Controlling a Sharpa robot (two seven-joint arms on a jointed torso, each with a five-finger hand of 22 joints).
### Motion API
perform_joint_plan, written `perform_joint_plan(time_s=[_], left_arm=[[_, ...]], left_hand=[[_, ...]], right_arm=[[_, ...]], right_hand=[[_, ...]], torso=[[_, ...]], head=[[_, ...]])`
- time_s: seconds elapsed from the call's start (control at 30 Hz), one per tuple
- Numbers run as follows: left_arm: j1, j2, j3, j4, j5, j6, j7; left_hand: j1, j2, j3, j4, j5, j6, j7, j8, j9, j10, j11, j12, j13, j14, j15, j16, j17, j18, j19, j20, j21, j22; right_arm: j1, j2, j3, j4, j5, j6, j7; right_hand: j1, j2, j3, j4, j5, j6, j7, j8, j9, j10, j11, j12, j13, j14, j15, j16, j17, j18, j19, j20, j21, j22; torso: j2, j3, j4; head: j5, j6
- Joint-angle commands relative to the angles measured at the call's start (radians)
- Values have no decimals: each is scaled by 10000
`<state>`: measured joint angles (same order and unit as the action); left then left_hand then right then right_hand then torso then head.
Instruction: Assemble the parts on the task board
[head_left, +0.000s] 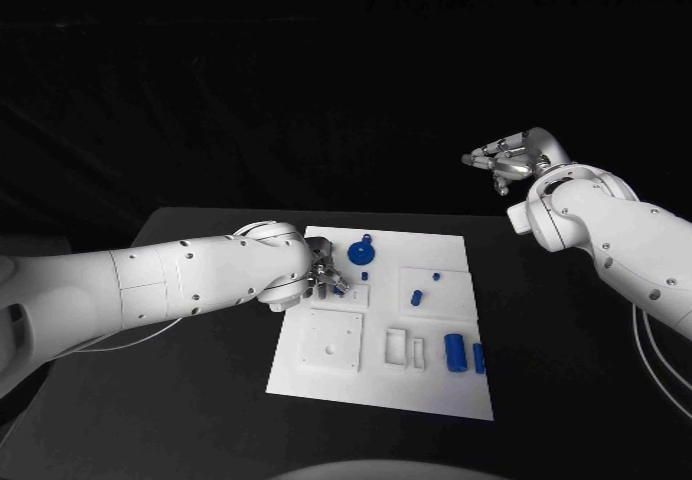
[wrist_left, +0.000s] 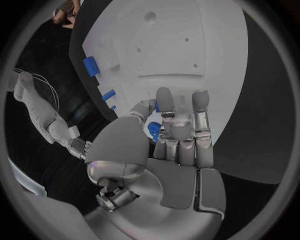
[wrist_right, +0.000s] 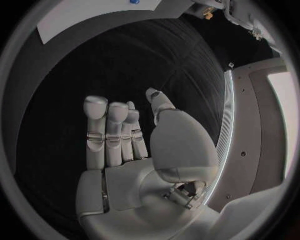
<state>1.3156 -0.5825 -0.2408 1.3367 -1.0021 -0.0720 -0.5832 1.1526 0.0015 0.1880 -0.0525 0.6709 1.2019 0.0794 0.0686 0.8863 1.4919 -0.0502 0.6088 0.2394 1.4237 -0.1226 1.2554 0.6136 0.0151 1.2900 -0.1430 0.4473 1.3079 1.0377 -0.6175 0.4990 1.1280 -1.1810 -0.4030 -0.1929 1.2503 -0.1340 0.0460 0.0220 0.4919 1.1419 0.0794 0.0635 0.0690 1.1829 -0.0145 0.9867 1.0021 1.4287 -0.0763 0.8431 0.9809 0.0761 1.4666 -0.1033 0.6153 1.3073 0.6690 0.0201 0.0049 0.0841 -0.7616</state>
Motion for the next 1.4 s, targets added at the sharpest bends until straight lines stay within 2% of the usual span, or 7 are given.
perform_joint_plan(time_s=[0.03, 0.97, 1.1, 1.17, 1.27, 1.4], left_arm=[[20, 29, 1, -24, 142, 398, -75], [29, 227, 0, -263, 95, 895, -83], [29, 275, 0, -329, 54, 1053, -96], [29, 300, 0, -364, 44, 1112, -100], [29, 346, 0, -433, 31, 1200, -105], [29, 426, 0, -539, 20, 1357, -110]], left_hand=[[3, 96, 945, -1004, 54, 1254, -1091, 13, 14, 241, -312, 37, 16, -21, -73, 41, 28, 127, -74, 31, 42, 183], [-24, 120, 949, -1061, 61, 1239, -1085, 9, 16, 240, -308, 28, 10, -25, -69, 43, 48, 121, -109, 30, 73, 181], [-56, 187, 931, -1038, -93, 1209, -1083, 9, 29, 241, -305, 25, 9, -37, -75, 16, 19, 128, -126, 35, 84, 173], [-66, 231, 875, -975, -206, 1208, -1100, 48, 184, 235, -315, 57, 17, -24, -91, 34, 58, 142, -111, 39, 72, 163], [-47, 235, 857, -939, -250, 1187, -1102, 17, 436, 240, -306, 58, -7, -30, -85, 25, 62, 139, -101, 42, 44, 165], [-42, 232, 856, -942, -274, 1190, -1105, 19, 449, 241, -307, 64, -7, -29, -80, 25, 66, 132, -102, 42, 45, 169]], right_arm=[[-17, 18, 3, -12, -3, 155, 28], [-50, 18, 2, -25, -3, 214, 19], [-54, 18, 2, -24, -3, 224, 18], [-56, 21, 2, -24, -3, 229, 18], [-59, 27, 2, -26, -3, 240, 19], [-65, 38, 2, -31, -3, 258, 20]], right_hand=[[-85, 6, -64, -14, 57, -89, 11, -9, -11, -81, 13, -58, -17, -32, -13, -60, 9, 183, 360, 72, -64, 703], [-85, 6, -64, -14, 57, -89, 11, -9, -11, -81, 13, -58, -17, -32, -13, -60, 9, 183, 360, 72, -64, 703], [-85, 6, -64, -14, 57, -89, 11, -9, -11, -81, 13, -58, -17, -32, -13, -60, 9, 183, 360, 72, -64, 703], [-85, 6, -64, -14, 57, -89, 11, -9, -11, -81, 13, -58, -17, -32, -13, -60, 9, 183, 360, 72, -64, 703], [-85, 6, -64, -14, 57, -89, 11, -9, -11, -81, 13, -58, -17, -32, -13, -60, 9, 183, 360, 72, -64, 703], [-85, 6, -64, -14, 57, -89, 11, -9, -11, -81, 13, -58, -17, -32, -13, -60, 9, 183, 360, 72, -64, 703]], torso=[[1, -1, -2], [-5, -2, -3], [-5, 3, 4], [-7, 2, 0], [-3, 2, -4], [-3, 3, -4]], head=[[-2, -18], [-13, -20], [-16, -15], [-20, -17], [-17, -15], [-15, -23]])
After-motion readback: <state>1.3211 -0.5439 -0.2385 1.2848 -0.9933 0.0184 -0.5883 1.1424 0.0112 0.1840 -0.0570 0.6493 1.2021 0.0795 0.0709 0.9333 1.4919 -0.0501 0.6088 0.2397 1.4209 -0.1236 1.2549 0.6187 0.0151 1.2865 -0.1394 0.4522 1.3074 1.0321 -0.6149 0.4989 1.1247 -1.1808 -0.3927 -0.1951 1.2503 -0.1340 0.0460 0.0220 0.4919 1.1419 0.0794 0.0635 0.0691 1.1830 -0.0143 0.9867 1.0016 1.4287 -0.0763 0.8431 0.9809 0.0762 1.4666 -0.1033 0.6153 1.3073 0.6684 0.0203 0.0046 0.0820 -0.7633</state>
